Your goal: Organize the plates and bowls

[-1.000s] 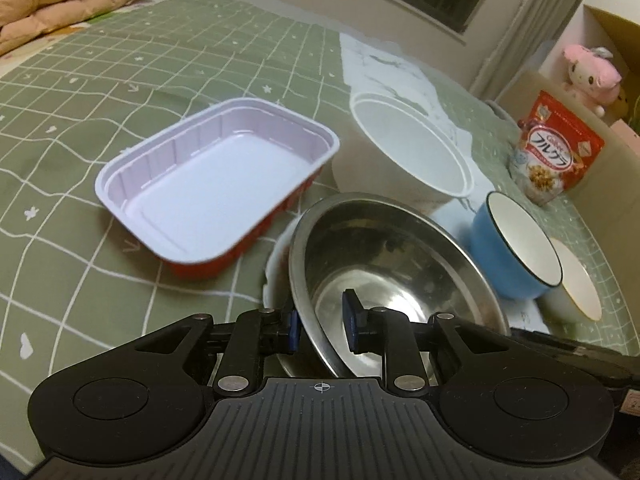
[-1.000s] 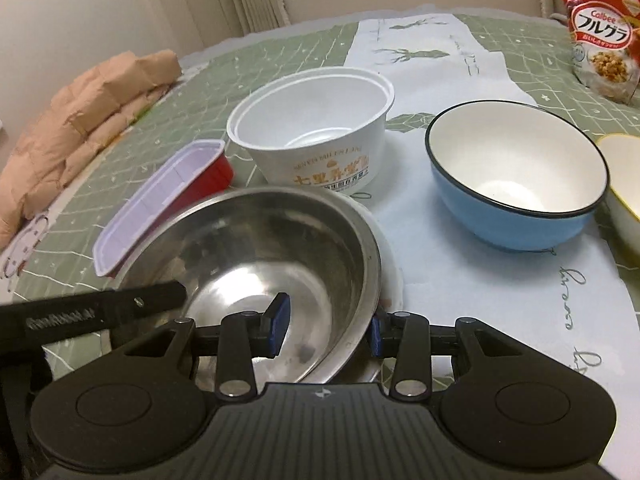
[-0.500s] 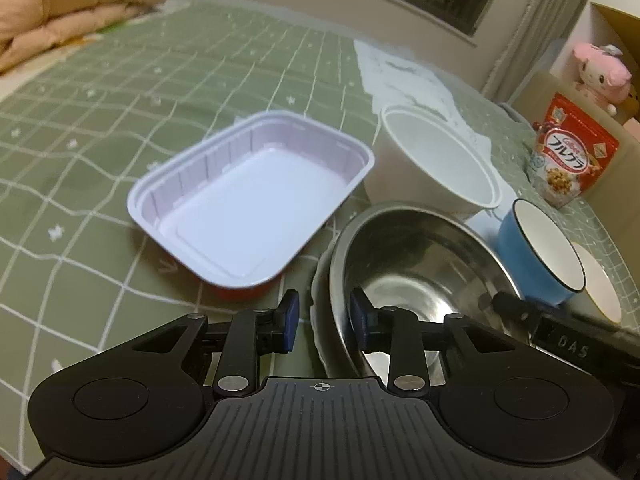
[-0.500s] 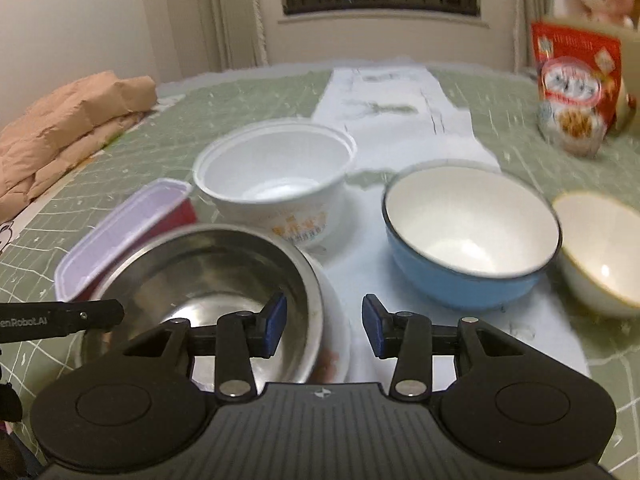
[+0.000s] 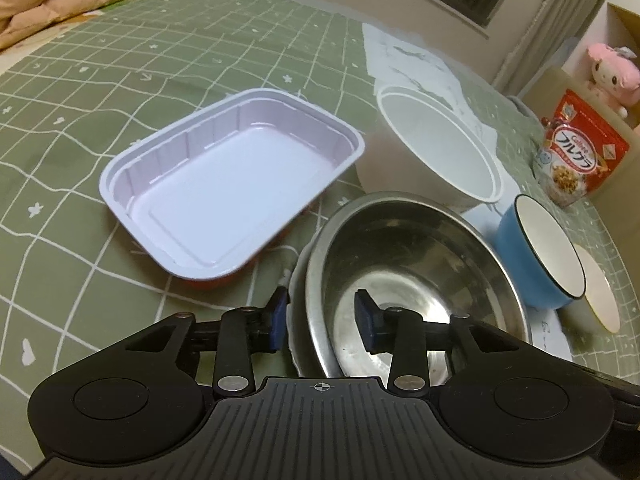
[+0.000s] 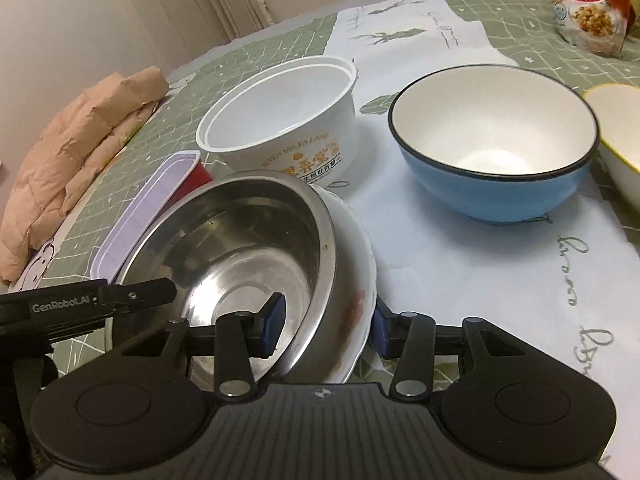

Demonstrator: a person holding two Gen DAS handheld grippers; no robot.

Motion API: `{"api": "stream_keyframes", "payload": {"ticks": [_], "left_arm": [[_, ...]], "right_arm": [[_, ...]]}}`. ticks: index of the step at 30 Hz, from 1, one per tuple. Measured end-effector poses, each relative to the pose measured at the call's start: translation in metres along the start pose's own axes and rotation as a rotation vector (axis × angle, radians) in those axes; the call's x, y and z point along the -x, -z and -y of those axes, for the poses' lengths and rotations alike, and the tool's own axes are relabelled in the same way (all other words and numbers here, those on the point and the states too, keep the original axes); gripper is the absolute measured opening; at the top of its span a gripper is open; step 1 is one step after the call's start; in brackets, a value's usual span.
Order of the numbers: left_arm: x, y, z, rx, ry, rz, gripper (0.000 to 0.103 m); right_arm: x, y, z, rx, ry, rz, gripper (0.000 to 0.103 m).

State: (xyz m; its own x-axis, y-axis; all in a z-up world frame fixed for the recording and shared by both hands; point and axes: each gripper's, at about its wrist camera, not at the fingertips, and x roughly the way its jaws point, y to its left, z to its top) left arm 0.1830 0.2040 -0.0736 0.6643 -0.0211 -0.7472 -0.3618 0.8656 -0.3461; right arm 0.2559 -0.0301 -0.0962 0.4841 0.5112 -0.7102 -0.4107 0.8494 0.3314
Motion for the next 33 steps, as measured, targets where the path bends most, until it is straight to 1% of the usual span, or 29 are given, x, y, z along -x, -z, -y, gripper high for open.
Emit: {"api": "stream_keyframes", "payload": {"ticks": [8,11,14,18,21,23,24,25,27,28,29,30,32,33], "left_arm": [[-0.007,0.006,0.018,-0.014,0.042,-0.048,0.041],[-0.008,0.009,0.025,-0.026,0.032,-0.048,0.040],[-0.005,0.009,0.031,-0.049,0.005,-0.037,0.039],[0.013,0.004,0.039,-0.078,-0.034,0.031,0.038],[0.032,-0.003,0.053,-0.091,-0.046,0.098,0.038],[0.042,-0.007,0.069,-0.083,0.001,0.126,0.038],[0.045,-0.009,0.080,-0.078,0.045,0.129,0.038],[0.044,-0.011,0.092,-0.078,0.089,0.124,0.038],[0.036,-0.009,0.120,-0.091,0.170,0.096,0.038],[0.031,-0.008,0.136,-0.099,0.203,0.072,0.038],[0.024,-0.006,0.149,-0.104,0.233,0.046,0.038],[0.015,-0.004,0.164,-0.104,0.268,0.014,0.038],[-0.003,0.003,0.189,-0.094,0.323,-0.036,0.038],[-0.014,0.006,0.203,-0.084,0.342,-0.059,0.038]], "right_arm": [[0.021,0.003,0.012,-0.016,0.051,0.033,0.046],[0.024,0.002,0.020,-0.029,0.057,0.039,0.046],[0.025,0.003,0.026,-0.040,0.044,0.035,0.045],[0.030,0.003,0.028,-0.036,0.035,0.063,0.046],[0.046,-0.002,0.033,-0.030,0.023,0.128,0.046],[0.060,-0.005,0.038,-0.012,0.011,0.176,0.049],[0.068,-0.006,0.041,-0.004,0.007,0.202,0.053],[0.077,-0.007,0.047,0.001,0.008,0.228,0.055],[0.095,-0.011,0.062,-0.001,0.033,0.277,0.063],[0.103,-0.013,0.070,-0.001,0.052,0.298,0.065],[0.111,-0.016,0.081,0.001,0.078,0.319,0.070],[0.119,-0.020,0.095,0.005,0.112,0.335,0.072],[0.132,-0.032,0.125,0.015,0.202,0.350,0.072],[0.137,-0.037,0.143,0.016,0.254,0.351,0.074]]}}
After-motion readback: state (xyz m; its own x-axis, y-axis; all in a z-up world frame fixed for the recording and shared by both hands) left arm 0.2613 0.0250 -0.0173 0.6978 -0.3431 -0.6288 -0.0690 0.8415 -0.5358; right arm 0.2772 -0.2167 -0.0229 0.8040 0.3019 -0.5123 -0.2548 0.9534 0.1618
